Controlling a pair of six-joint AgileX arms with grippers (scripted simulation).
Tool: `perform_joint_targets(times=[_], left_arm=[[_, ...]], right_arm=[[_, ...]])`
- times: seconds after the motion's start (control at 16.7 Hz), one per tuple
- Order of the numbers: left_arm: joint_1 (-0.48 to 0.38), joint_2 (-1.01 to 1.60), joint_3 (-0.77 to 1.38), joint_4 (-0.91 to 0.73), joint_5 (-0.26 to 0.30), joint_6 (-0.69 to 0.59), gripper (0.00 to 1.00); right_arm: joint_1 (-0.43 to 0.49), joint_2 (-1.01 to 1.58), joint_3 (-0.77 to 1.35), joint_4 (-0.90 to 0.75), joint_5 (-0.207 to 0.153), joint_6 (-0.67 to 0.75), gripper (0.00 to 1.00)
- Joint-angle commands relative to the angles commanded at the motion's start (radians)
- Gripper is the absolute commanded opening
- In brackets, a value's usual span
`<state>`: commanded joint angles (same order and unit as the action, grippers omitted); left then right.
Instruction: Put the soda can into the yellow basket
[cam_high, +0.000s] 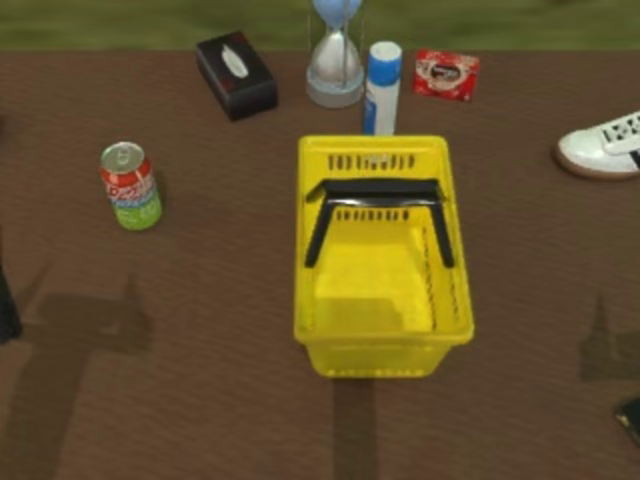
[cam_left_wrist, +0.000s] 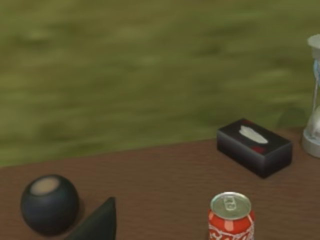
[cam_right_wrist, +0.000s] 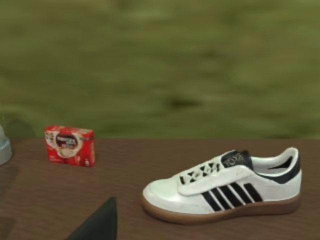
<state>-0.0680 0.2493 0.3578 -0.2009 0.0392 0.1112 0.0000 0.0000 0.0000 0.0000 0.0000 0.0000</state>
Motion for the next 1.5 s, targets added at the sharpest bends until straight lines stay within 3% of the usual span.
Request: perform_joint_targets(times=[0.48, 0.9, 1.26, 1.5], left_arm=[[-0.077, 0.824, 0.692, -0.551, 0.027, 0.217, 1.0], [-0.098, 1.645, 1.302, -1.006, 0.012, 0.405, 1.0], [-0.084, 2.087, 1.745, -1.158, -0.02, 0.526, 1.0], [-0.077, 2.197, 1.883, -1.169, -0.032, 0.567, 1.0]], right_arm=[[0.0, 0.0, 0.0, 0.0, 0.0, 0.0, 1.0], [0.0, 0.0, 0.0, 0.0, 0.0, 0.0, 1.0], [0.0, 0.0, 0.0, 0.0, 0.0, 0.0, 1.0], [0.0, 0.0, 0.0, 0.0, 0.0, 0.0, 1.0]])
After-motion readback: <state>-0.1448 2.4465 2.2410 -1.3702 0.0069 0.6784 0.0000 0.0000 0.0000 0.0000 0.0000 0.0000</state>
